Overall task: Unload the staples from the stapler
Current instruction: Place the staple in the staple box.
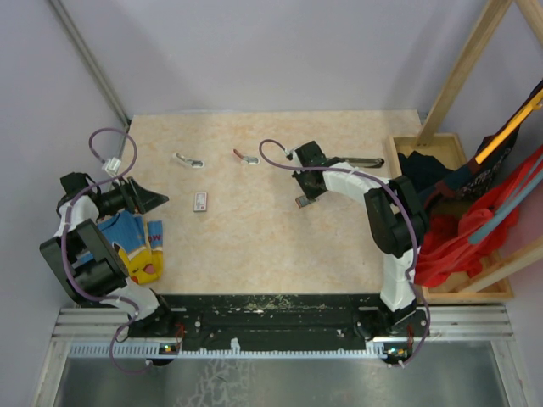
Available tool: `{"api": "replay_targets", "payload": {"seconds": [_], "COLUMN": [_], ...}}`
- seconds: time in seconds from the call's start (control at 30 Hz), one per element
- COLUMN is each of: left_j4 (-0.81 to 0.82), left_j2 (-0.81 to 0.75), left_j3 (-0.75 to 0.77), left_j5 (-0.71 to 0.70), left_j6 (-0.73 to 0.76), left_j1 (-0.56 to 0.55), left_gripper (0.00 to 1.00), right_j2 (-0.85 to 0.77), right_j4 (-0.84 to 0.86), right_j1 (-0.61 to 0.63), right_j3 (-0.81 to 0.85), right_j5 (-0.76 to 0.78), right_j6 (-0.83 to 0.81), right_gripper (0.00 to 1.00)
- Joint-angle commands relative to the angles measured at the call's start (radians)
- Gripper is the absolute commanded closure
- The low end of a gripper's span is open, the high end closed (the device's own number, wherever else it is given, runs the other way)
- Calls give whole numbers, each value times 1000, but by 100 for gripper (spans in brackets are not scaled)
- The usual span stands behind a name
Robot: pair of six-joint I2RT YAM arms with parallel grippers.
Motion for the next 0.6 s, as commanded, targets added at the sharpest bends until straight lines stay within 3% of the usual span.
{"api": "replay_targets", "payload": {"seconds": [0.0,0.57], "left_j4": [-11,-12], "left_j2": [12,10], "left_j3": [19,19], "left_j5": [23,23], "left_j6": [16,18], "left_j1": [10,10], "left_gripper": [0,0], "right_j2": [-44,-18], "right_j4": [8,18], "right_j1": [-6,-6], "right_j3": [-4,-4], "right_j5": [-13,-3], "right_j6": [15,17], "right_gripper": [88,87]}}
